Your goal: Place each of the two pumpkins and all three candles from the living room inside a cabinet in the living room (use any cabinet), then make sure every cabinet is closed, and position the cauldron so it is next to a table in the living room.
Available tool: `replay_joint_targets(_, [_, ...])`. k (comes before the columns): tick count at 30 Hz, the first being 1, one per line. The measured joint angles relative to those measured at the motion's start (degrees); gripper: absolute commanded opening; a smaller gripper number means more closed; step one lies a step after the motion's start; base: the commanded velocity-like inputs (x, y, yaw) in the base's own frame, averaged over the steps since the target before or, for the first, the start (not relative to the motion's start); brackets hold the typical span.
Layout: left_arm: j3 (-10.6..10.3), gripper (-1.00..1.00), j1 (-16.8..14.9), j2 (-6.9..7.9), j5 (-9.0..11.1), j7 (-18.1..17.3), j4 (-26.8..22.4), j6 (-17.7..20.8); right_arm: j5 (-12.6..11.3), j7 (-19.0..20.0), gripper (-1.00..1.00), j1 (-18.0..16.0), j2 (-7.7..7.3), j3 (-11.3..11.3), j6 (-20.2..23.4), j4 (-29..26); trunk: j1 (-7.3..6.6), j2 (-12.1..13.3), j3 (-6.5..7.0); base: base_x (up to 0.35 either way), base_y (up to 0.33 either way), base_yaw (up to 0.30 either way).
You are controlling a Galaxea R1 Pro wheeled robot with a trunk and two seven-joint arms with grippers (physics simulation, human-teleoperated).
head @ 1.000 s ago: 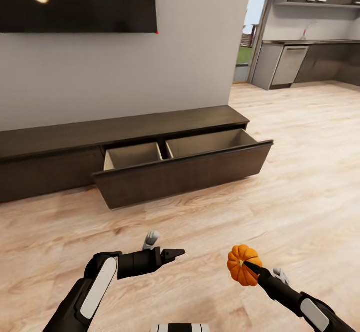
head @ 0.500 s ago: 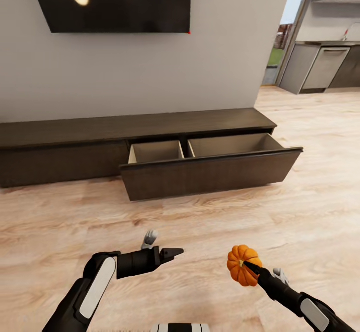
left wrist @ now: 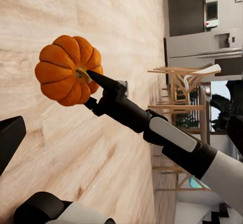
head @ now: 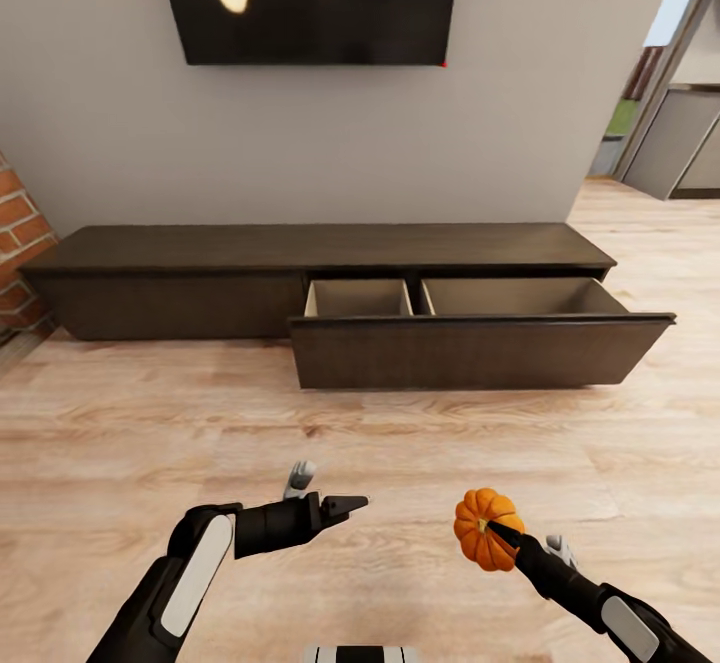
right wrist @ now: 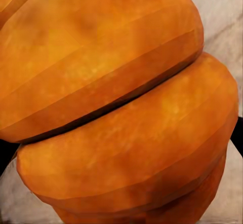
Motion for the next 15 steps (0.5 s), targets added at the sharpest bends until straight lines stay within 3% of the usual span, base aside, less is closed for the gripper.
replay_joint_targets(4, [0.0, 1.0, 0.0, 0.03, 0.0, 0.0, -0.1, 0.1, 0.0, -0.3, -1.0, 0.0, 0.0, 0.1, 0.0, 0.0, 0.0, 0.0, 0.0, -0.247, 0.08, 0.29])
replay_joint_targets(9, [0.0, 1.0, 0.0, -0.02, 0.1, 0.0, -0.1, 0.1, 0.1, -0.5, -1.0, 0.0, 0.0, 0.1, -0.1, 0.0, -0.02, 0.0, 0.0, -0.048, 0.016, 0.29])
replay_joint_targets(15, [-0.1, 1.0, 0.0, 0.09, 2.6, 0.0, -0.1, 0.0, 0.0, -0.4, -1.0, 0.0, 0.0, 0.1, -0.2, 0.0, -0.02, 0.0, 0.0, -0.003, 0.001, 0.29])
